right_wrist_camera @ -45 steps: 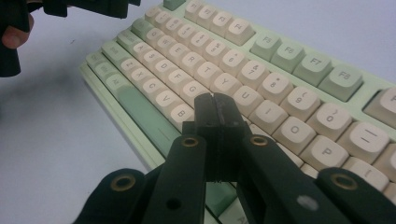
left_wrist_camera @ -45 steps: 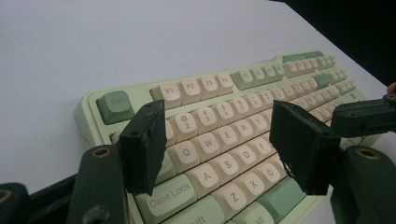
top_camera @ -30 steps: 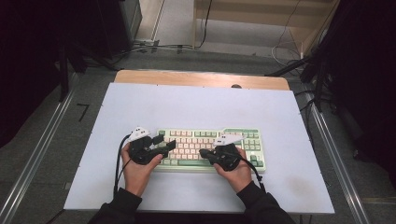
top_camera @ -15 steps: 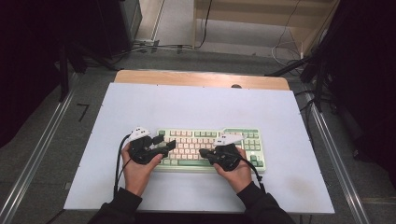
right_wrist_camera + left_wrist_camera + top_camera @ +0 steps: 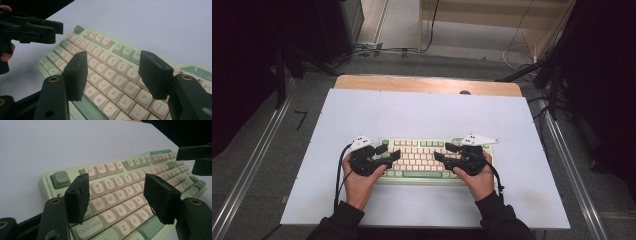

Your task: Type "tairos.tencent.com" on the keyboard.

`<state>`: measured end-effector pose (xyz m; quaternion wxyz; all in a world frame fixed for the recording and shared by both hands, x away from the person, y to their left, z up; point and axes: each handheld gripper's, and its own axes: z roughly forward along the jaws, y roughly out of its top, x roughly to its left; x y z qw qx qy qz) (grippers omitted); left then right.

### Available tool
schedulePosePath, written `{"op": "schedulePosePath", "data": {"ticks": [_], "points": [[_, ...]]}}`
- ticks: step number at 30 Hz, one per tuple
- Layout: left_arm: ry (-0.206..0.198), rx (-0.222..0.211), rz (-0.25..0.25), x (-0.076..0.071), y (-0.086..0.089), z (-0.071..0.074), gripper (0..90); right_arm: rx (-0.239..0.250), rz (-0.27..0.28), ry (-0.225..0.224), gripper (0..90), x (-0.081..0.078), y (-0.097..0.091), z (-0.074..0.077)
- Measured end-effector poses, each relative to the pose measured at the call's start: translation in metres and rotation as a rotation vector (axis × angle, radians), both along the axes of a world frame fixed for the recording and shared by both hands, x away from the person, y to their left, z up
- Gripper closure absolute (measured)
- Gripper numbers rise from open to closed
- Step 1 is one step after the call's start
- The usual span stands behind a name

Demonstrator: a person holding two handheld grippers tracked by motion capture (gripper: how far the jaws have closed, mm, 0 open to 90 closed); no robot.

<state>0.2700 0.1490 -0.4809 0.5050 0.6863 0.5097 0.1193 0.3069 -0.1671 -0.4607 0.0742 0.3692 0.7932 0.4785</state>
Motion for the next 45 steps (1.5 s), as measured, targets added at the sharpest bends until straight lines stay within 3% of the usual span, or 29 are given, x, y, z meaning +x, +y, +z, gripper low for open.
{"op": "schedulePosePath", "data": {"ticks": [45], "points": [[0.002,0.007,-0.034,0.0021,-0.0094,0.0002,47.1,-0.012,-0.013,0.014,36.6,0.0005,-0.0058,-0.0004]]}}
